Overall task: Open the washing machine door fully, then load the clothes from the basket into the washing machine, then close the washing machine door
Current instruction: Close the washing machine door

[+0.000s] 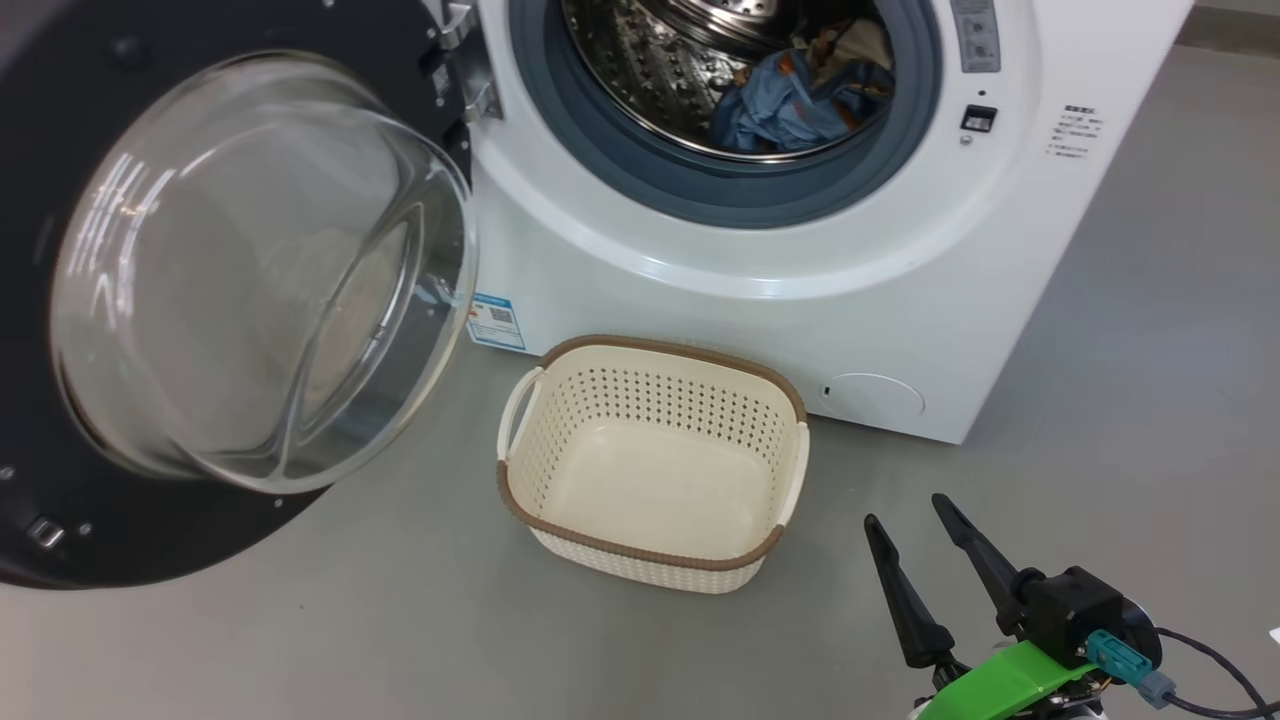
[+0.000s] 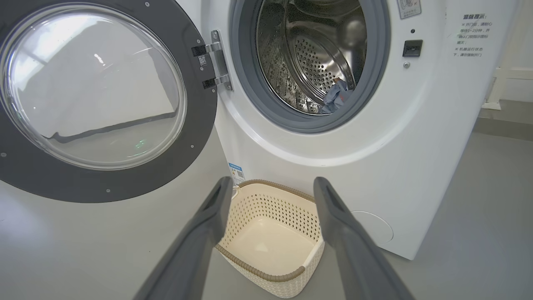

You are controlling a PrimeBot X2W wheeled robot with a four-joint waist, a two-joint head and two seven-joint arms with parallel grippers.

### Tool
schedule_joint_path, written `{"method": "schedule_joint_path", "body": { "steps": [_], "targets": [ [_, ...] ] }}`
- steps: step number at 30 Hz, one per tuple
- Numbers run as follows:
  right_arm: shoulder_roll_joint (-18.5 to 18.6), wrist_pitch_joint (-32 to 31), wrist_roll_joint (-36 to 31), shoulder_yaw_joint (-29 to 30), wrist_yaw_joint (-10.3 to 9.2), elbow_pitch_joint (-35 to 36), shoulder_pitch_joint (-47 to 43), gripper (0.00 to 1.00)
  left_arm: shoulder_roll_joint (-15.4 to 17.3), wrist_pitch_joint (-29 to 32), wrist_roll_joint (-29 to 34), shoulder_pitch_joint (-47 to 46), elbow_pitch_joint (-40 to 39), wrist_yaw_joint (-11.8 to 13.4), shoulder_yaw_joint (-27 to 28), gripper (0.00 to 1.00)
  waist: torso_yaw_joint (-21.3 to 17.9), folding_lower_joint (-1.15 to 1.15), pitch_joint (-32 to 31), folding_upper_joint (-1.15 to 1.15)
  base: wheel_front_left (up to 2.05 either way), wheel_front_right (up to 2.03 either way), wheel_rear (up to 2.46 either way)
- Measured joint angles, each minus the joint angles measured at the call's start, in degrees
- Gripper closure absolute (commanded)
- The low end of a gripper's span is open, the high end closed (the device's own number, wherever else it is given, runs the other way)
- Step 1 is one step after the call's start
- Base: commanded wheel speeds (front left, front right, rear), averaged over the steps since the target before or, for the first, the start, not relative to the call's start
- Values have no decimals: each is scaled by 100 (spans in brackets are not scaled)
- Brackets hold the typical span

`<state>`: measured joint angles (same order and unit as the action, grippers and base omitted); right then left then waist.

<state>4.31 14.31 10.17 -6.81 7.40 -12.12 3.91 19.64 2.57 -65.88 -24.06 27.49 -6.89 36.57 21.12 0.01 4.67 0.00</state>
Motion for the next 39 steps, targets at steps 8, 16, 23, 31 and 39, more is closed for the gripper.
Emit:
{"method": "schedule_joint_path", "body": {
  "steps": [8, 16, 23, 31, 39],
  "targets": [
    [101, 0, 8, -71, 0, -33, 3, 0, 289, 699, -538, -294, 912, 67, 227, 100, -265, 0, 56, 0, 0, 0, 0],
    [143, 0, 11, -115, 0, -53, 14, 0, 252, 1146, -1020, -359, 1230, 57, 334, 100, -417, 0, 99, 0, 0, 0, 0],
    [145, 0, 18, -118, 0, -56, 15, 0, 202, 1629, -1445, -436, 1318, 48, 469, 100, -481, 0, 152, 0, 0, 0, 0],
    [144, 0, 20, -116, 0, -69, 15, 0, 136, 2232, -1725, -429, 1299, 49, 469, 100, -484, 0, 153, 0, 0, 0, 0],
    [143, 0, 49, -113, 0, -100, 15, 0, 40, 3240, -2081, -153, 822, 113, 378, 100, -444, 0, 141, 0, 0, 0, 0]
  ]
}}
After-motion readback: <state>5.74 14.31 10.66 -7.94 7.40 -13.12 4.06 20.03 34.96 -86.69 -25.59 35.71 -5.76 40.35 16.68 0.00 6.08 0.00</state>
